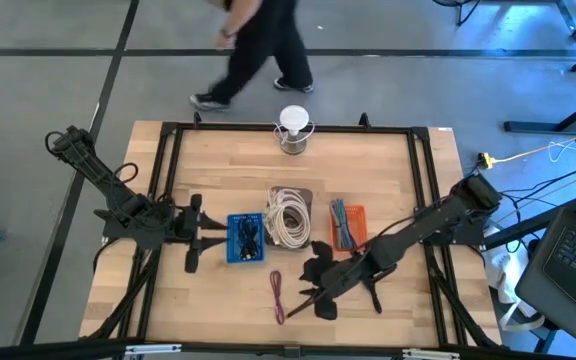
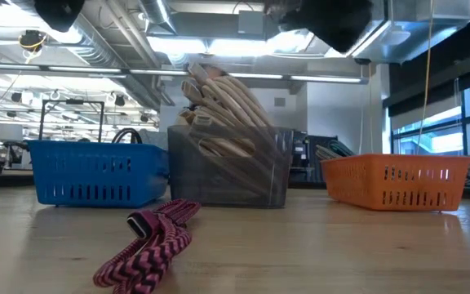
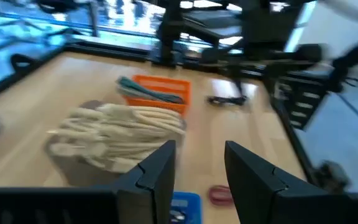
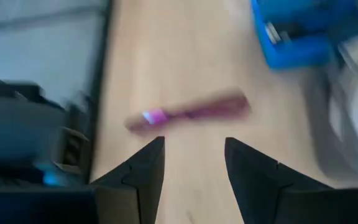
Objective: Pick & Place USB Port
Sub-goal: Put the pink charger cable into the orange bin
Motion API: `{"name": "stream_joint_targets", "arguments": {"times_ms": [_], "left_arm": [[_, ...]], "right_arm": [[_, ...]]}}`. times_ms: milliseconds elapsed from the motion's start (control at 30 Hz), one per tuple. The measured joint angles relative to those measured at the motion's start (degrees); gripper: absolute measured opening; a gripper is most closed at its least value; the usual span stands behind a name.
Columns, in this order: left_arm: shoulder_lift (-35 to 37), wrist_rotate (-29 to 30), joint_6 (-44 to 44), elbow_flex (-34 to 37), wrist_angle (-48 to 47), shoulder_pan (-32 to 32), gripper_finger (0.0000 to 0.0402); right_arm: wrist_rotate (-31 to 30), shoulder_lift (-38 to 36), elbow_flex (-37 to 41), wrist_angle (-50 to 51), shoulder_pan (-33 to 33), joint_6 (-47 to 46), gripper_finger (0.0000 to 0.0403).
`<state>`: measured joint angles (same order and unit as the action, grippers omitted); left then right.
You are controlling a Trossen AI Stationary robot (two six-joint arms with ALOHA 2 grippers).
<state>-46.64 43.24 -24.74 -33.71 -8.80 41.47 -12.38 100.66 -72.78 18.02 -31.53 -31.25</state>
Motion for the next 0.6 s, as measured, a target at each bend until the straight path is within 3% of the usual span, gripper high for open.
{"name": "stream_joint_targets", "arguments": {"times_ms": [133, 333, 600], "left_arm": [[-3.63, -6.75, 2.97, 0.00, 1.32, -0.02, 0.0129], [-17.46, -17.59, 8.86, -0.99, 4.36, -1.18, 0.0129], [-37.08, -30.60, 28.27, -16.00, 1.98, -5.93, 0.0129]], "right_arm": [[-4.44, -0.31, -1.55, 12.03, -0.26, -5.50, 0.0169], [-11.38, -0.50, -1.53, 23.38, -1.09, -13.07, 0.0169], [-13.88, -1.47, -1.54, 28.11, -1.01, -16.72, 0.0169]]}}
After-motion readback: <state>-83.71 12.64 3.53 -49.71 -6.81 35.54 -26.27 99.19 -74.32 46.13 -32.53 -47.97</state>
